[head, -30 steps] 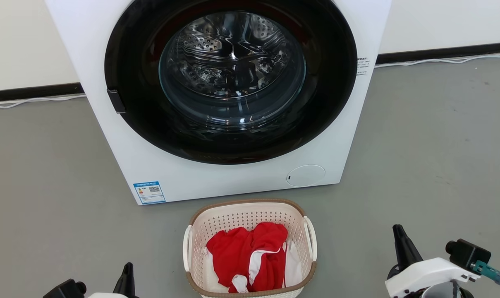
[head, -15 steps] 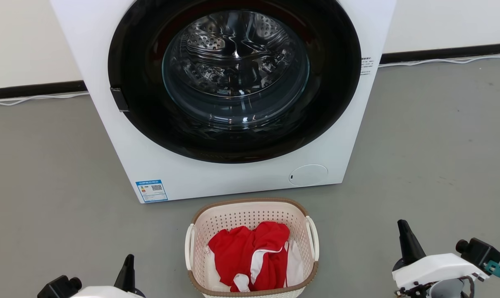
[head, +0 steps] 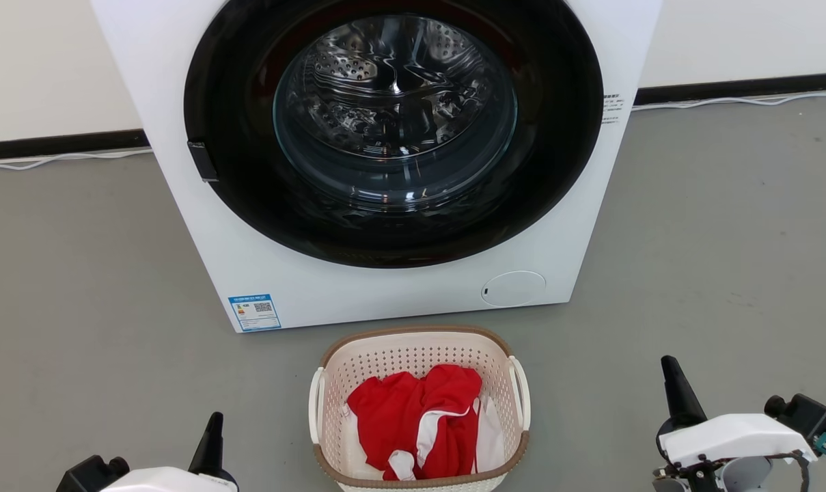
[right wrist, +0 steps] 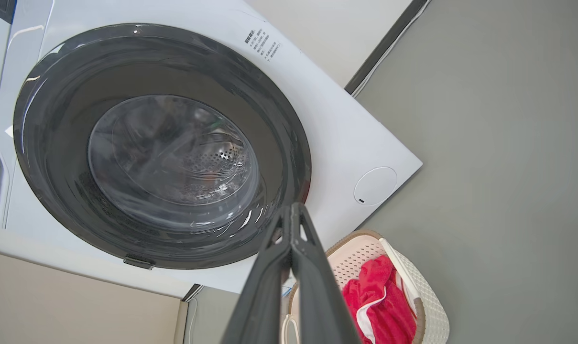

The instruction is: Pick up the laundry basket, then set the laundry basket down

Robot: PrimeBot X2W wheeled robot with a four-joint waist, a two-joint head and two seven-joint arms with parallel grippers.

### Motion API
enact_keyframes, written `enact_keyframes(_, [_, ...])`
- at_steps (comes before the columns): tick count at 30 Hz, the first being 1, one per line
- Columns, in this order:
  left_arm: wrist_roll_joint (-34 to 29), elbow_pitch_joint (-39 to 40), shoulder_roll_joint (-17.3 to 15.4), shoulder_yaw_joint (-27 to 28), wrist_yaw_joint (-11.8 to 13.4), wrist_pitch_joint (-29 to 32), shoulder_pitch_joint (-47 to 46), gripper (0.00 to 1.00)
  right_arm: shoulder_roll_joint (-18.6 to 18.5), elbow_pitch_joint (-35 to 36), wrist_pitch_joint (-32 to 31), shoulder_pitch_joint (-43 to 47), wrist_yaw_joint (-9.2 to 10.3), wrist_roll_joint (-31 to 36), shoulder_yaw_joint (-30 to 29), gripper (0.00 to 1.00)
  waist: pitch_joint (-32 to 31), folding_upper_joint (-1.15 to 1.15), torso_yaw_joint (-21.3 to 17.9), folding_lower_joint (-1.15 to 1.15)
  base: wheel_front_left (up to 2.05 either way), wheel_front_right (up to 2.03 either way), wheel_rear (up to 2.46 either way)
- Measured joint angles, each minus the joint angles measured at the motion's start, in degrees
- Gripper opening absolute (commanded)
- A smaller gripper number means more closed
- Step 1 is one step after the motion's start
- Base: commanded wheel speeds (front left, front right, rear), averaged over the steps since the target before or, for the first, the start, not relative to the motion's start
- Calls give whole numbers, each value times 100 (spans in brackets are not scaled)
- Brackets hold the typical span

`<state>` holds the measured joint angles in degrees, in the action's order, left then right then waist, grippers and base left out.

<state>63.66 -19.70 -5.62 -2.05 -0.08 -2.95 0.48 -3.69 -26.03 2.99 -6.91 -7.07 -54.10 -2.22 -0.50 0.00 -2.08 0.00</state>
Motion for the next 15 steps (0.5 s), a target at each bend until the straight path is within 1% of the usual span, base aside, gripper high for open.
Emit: enact_keyframes(15, [728,99,68,179,-166,244,-117,0,31,271,-230,16,0,-977,-151,0,18,0,54,0,0,0,0])
